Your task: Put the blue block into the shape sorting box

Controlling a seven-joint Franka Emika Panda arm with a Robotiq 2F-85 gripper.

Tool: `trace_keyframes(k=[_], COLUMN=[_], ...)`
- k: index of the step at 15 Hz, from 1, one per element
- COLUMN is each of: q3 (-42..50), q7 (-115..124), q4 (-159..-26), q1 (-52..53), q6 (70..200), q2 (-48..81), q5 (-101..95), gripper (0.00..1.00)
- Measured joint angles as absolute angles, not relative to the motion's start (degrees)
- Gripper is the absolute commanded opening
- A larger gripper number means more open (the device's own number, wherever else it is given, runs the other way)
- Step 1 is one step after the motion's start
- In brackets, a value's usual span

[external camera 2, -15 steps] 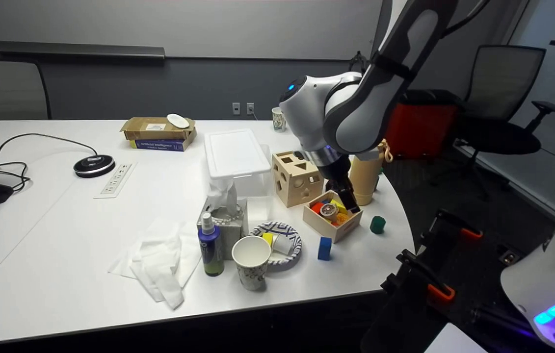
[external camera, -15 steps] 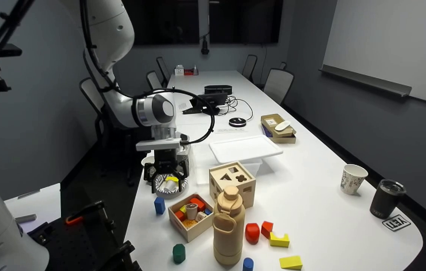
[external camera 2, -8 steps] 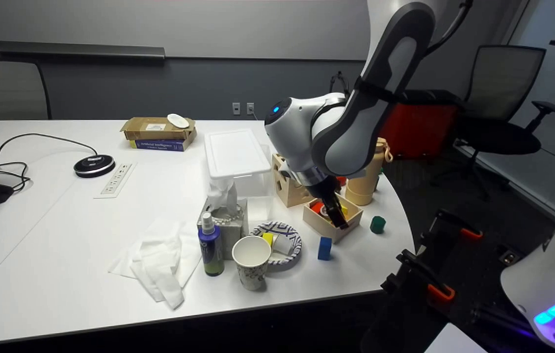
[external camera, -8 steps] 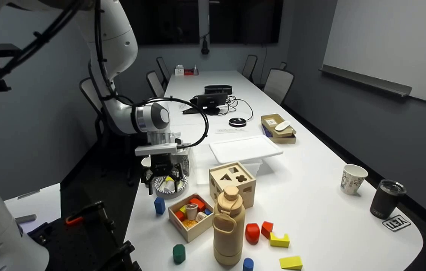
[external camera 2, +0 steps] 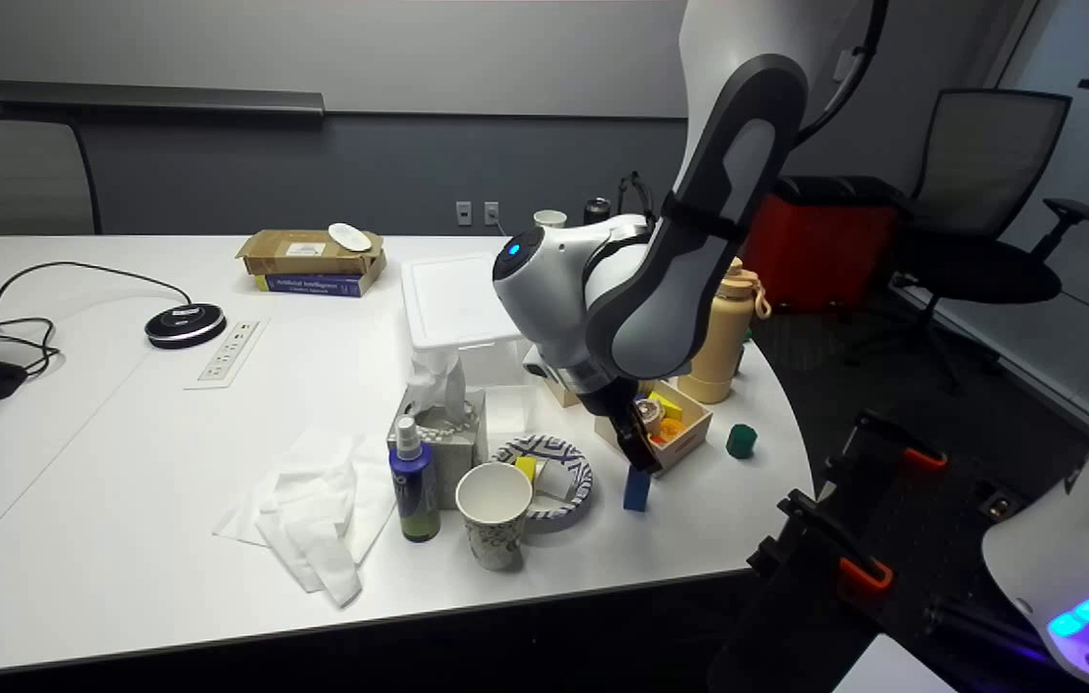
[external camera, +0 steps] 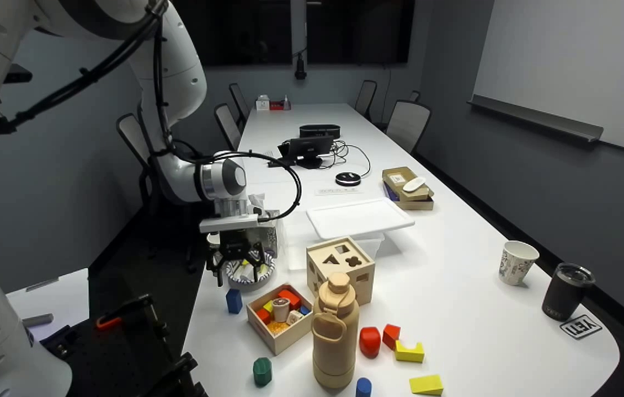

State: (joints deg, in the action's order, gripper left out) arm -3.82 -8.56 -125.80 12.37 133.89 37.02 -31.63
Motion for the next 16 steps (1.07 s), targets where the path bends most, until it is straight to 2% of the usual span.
trace_keyframes(k=[16], q3=[-3.85], q7=[-1.75], q4=[-125.06], q1=[13.15], q6=[135.07], q2=[38.85], q5=[-22.89], gripper=[1.00])
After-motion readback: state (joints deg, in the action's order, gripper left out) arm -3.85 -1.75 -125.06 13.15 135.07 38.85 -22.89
